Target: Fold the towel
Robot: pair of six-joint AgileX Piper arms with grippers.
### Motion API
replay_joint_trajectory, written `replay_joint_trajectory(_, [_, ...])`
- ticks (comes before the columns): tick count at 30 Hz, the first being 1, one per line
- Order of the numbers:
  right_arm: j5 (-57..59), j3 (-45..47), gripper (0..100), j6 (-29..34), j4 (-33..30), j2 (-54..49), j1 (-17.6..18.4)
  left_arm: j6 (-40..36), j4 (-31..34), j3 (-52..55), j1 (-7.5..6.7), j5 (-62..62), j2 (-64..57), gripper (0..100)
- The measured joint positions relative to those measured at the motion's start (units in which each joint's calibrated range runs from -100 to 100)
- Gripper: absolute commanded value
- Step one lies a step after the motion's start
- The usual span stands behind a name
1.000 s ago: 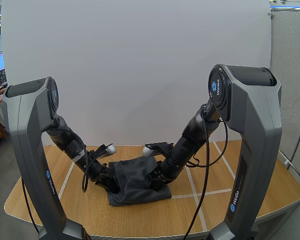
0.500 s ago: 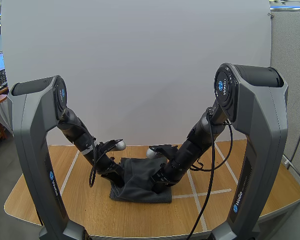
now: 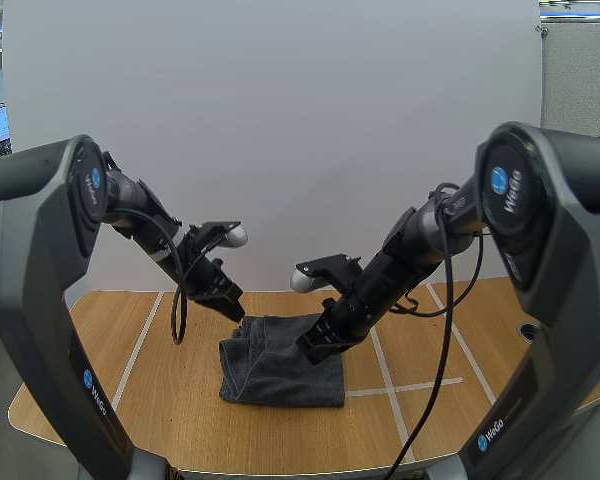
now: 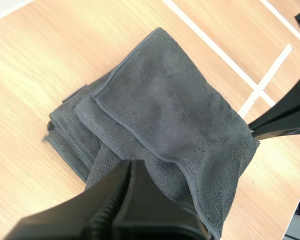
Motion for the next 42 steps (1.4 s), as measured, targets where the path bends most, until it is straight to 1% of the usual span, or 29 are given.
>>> replay_joint_trajectory(5, [1.68, 2.00, 0, 1.64, -3.30, -1.28, 0.00, 0.34, 2.66, 5.47, 0.00, 0.44, -0.75, 0])
replay_joint_trajectory(10, [0.67, 3.94, 0, 1.91, -4.07, -1.28, 0.00, 2.96, 4.16, 11.67, 0.00, 0.76, -0.78, 0])
replay_joint_trajectory(14, [-2.76, 4.12, 0, 1.91, -4.26, -1.28, 0.00, 4.85, 4.52, 15.00, 0.00, 0.92, -0.78, 0])
replay_joint_trajectory(20, [-6.52, 4.16, 0, 1.94, -4.46, 0.09, 0.00, 5.54, 4.79, 15.64, 0.00, 0.08, 2.21, 0])
replay_joint_trajectory(31, [-9.87, 4.16, 0, 2.02, -4.32, 11.62, 0.00, 6.74, 4.79, 15.74, 0.00, -4.48, 9.90, 0])
replay_joint_trajectory(37, [-10.04, 4.16, 0, 2.02, -3.46, 12.31, 0.00, 6.85, 4.79, 15.74, 0.00, -5.17, 10.15, 0])
replay_joint_trajectory(42, [-9.67, 4.16, 0, 2.02, -3.59, 9.85, 0.00, 6.85, 4.55, 15.74, 0.00, -4.55, 7.81, 0])
